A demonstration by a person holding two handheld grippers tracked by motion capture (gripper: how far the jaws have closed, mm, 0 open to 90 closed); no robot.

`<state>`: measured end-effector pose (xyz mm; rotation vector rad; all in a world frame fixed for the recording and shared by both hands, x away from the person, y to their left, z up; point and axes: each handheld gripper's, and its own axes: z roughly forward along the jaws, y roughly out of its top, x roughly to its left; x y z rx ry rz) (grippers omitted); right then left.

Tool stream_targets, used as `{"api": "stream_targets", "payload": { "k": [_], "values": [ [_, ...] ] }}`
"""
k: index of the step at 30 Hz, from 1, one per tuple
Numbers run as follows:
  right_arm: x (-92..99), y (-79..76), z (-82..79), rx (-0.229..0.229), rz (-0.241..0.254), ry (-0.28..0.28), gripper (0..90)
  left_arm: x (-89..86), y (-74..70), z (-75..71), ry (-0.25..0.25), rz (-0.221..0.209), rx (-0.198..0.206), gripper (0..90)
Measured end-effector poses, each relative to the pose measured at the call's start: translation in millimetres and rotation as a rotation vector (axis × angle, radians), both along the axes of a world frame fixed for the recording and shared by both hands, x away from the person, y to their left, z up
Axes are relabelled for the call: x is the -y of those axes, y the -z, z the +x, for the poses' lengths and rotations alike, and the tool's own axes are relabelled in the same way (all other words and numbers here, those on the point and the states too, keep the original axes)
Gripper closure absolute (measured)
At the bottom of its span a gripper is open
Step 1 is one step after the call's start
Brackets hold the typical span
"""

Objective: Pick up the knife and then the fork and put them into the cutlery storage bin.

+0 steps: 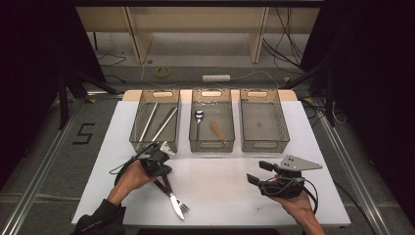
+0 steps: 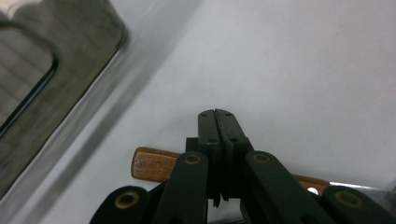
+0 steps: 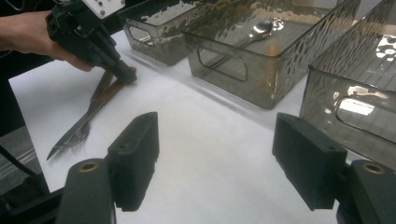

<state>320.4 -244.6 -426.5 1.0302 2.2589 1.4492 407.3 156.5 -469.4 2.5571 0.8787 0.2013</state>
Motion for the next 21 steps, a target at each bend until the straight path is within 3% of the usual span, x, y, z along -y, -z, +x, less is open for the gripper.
{"api": "stream_targets", "payload": {
  "k": [12,21],
  "values": [
    [-0.2,-0.3,1.1,-0.001,0.005,-0.007,32.8,-18.7,-2.0,-24.0,-0.057,0.018,-0.064,88.7],
    [-2.3,-1.7,0.5,0.003,0.004,-0.017,32.8,-32.9,-2.5,-40.9,-0.101,0.032,-0.077,88.7]
  ]
}}
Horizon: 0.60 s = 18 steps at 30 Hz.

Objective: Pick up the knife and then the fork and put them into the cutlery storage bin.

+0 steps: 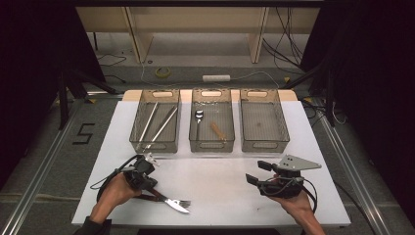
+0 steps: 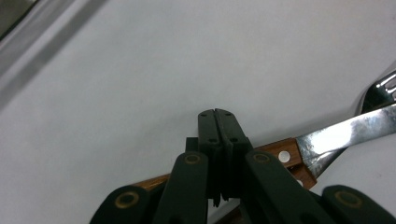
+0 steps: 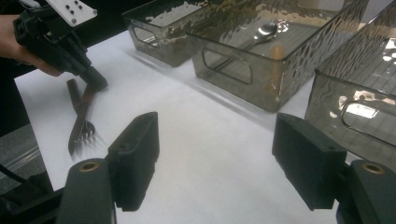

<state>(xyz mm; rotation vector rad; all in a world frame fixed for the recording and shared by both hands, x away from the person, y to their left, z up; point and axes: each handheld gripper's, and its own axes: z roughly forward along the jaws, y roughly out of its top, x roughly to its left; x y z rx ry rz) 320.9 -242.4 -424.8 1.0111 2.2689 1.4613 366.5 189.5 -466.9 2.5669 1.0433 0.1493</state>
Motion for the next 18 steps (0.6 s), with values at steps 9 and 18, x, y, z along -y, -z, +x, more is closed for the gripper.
{"api": "stream_targets", "payload": {
  "k": [9,18],
  "values": [
    [-1.9,0.9,0.8,-0.005,-0.004,-0.005,32.8,-9.5,-1.2,-13.3,-0.019,-0.003,-0.021,88.7],
    [-3.0,1.1,1.0,-0.006,-0.006,-0.009,32.8,-11.7,-10.3,-15.5,0.019,0.015,0.031,79.1]
  ]
}}
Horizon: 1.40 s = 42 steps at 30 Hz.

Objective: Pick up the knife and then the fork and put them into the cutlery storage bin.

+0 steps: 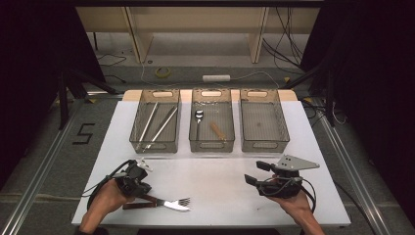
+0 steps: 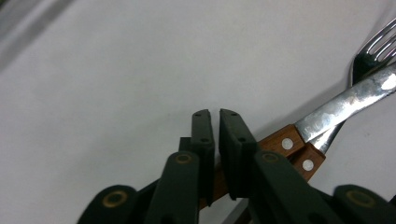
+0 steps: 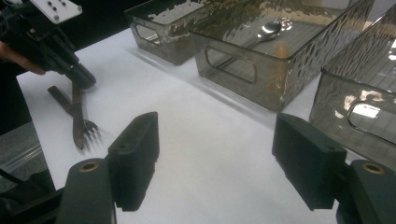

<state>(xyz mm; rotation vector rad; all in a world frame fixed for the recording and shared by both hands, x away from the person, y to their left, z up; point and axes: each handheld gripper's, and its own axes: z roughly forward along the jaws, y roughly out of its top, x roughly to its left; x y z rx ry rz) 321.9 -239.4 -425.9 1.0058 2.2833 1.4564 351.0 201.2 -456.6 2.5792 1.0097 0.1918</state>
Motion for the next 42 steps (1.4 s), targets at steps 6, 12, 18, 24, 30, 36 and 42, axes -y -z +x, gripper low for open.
{"api": "stream_targets", "payload": {
  "k": [6,12,18,24,30,36,42],
  "values": [
    [-0.3,0.3,0.5,-0.002,0.0,-0.001,32.8,-4.2,-18.9,-0.2,0.057,0.005,0.018,54.8],
    [-0.7,0.0,0.3,-0.003,-0.002,-0.003,32.8,-9.9,-24.0,-3.0,0.112,0.031,0.013,39.3],
    [-0.8,-0.1,0.3,-0.004,-0.002,-0.003,32.8,-13.6,-15.0,-3.8,0.161,0.061,-0.026,36.2],
    [-0.9,0.0,0.4,-0.004,-0.003,-0.004,32.7,-18.3,-6.1,-3.0,0.174,0.084,-0.059,34.4],
    [-1.4,0.2,0.6,-0.003,-0.003,-0.005,32.7,-20.3,0.1,-0.9,0.207,0.119,-0.069,36.8],
    [-2.3,0.5,0.6,-0.004,-0.003,-0.006,32.7,-16.2,3.1,0.1,0.239,0.149,-0.073,42.1],
    [-2.7,0.7,0.7,-0.006,-0.006,-0.009,32.8,-11.1,7.0,1.7,0.28,0.182,-0.08,47.2]
  ]
}}
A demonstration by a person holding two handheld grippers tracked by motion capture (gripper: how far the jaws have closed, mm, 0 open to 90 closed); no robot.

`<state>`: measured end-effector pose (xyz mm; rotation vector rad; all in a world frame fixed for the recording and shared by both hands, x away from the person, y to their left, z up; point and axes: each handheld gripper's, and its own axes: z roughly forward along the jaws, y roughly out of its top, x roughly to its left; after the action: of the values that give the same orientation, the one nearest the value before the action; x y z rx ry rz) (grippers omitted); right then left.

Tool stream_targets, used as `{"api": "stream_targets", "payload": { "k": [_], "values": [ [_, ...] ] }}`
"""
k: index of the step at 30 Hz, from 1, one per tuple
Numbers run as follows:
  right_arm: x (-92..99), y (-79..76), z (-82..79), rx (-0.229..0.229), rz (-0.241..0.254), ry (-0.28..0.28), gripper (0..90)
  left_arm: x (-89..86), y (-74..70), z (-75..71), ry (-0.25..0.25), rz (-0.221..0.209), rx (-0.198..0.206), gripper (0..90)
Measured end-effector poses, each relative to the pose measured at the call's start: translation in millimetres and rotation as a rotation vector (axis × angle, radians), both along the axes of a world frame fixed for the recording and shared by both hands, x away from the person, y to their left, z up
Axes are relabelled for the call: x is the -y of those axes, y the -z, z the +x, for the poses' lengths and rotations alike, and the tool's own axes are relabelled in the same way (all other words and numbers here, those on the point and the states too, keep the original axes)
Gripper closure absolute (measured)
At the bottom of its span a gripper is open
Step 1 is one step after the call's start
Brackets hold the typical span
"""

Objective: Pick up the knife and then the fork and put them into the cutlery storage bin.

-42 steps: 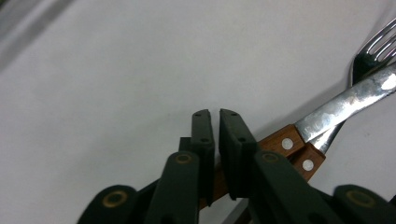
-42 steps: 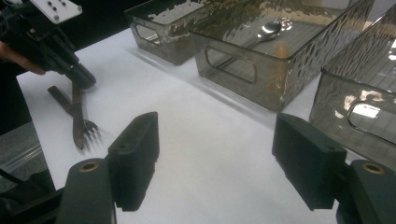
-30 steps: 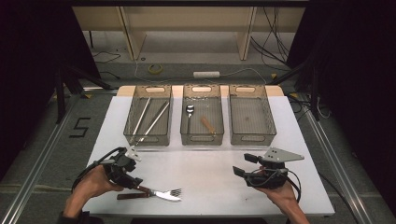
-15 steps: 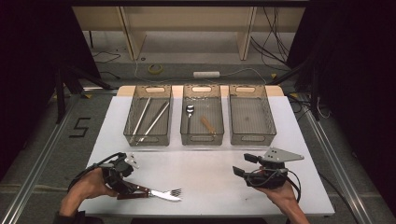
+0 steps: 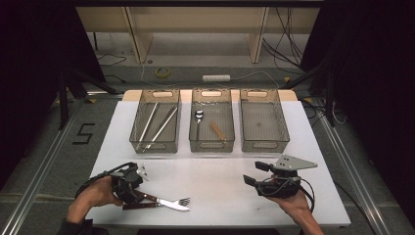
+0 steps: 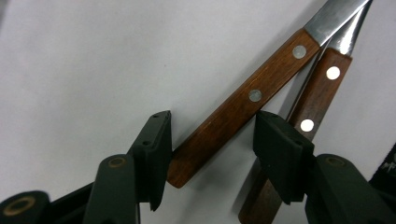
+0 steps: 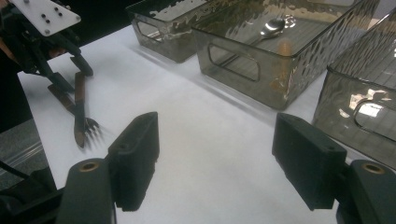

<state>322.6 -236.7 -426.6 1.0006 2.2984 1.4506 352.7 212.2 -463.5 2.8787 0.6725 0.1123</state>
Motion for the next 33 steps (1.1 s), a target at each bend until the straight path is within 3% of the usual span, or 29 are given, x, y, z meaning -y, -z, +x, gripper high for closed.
{"api": "stream_targets", "payload": {
  "k": [2,21,33],
  "values": [
    [-0.1,0.1,0.0,0.0,-0.002,-0.001,32.8,0.9,-0.9,-0.5,0.03,0.016,0.001,49.1],
    [-1.7,1.1,0.5,-0.008,-0.013,-0.005,32.7,3.3,-2.1,-7.6,0.185,0.014,0.021,65.6],
    [-1.7,1.0,0.7,-0.008,-0.014,-0.005,32.8,3.7,-1.8,-10.9,0.215,0.008,0.035,70.2]
  ]
}}
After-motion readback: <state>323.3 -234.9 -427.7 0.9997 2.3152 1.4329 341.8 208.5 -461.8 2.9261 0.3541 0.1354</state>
